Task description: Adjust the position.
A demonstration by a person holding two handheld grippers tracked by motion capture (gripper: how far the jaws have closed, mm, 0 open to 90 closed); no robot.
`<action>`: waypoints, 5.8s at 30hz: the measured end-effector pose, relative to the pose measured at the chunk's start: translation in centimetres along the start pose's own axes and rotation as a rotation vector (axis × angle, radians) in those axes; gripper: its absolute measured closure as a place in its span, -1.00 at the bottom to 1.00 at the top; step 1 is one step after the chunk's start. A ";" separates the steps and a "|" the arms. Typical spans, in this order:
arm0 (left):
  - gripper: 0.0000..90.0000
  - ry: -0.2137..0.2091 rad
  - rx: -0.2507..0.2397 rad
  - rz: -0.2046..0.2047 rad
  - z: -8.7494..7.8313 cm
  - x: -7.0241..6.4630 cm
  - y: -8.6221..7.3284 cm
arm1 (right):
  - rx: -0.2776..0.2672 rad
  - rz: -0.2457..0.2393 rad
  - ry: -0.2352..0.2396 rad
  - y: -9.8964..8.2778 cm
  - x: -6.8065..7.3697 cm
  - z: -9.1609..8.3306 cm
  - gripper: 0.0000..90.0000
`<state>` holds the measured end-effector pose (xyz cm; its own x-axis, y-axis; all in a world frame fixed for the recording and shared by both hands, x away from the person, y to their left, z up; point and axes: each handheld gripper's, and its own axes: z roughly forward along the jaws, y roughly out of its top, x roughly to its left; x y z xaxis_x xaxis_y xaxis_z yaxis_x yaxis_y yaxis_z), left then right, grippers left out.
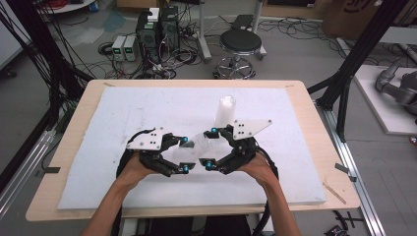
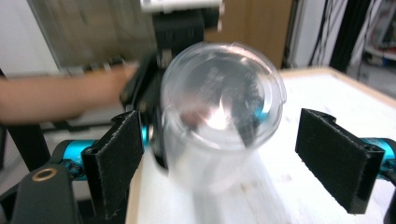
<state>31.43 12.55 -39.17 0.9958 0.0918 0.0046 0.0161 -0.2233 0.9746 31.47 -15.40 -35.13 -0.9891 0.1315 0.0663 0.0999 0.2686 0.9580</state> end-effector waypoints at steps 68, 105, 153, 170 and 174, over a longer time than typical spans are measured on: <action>-0.81 -0.044 0.636 -0.022 1.4 0.8 5.1 | 0.724 -0.160 0.007 3.1 0.1 4.5 -0.04; -0.87 0.083 -0.112 -0.101 -3.0 -0.1 -2.3 | 0.078 0.003 -0.001 -2.7 -0.6 0.7 -0.04; -0.32 -0.021 -0.214 -0.075 -0.5 0.4 -0.1 | 0.040 -0.026 0.044 -2.9 -0.5 1.4 -0.04; -0.30 0.057 -0.009 -0.051 -1.0 1.5 0.6 | 0.150 0.002 -0.170 -4.0 0.9 0.3 -0.65; -0.30 0.081 0.137 -0.053 -1.3 2.8 1.6 | 0.161 0.037 -0.237 -5.0 0.7 -0.9 -0.65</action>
<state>34.13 13.69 -37.35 0.9827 0.1839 -0.0223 0.0858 -0.3455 0.9345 30.14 -17.56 -39.64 -0.9337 0.3578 0.0150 0.1698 0.4054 0.8982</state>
